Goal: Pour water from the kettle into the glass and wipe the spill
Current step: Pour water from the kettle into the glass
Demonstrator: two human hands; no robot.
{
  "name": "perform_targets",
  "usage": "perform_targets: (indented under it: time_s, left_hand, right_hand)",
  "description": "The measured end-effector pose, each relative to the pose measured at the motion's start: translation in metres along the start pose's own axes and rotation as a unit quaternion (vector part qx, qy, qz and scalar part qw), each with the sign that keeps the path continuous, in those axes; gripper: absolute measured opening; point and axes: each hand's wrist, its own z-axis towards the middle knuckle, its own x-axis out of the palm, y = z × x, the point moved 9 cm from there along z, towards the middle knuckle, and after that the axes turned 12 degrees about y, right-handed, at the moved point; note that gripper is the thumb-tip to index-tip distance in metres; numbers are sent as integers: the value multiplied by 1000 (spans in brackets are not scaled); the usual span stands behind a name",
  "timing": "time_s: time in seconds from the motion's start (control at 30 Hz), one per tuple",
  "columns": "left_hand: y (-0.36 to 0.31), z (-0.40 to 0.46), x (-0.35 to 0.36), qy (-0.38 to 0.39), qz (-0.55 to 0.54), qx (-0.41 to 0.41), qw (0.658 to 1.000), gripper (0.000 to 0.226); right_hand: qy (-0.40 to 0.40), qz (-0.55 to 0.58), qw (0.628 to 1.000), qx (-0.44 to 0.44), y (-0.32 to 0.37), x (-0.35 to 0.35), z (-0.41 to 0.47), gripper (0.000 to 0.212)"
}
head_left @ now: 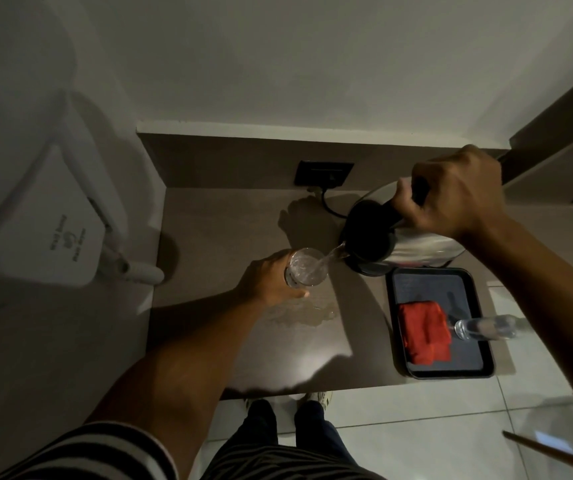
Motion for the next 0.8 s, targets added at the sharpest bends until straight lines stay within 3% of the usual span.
perform_targets:
  time_s: [0.8]
  left_hand:
    - [2, 0, 1, -6, -3, -15, 1000, 91]
  right_hand:
    - [7, -16, 1000, -8, 5, 2, -2, 53]
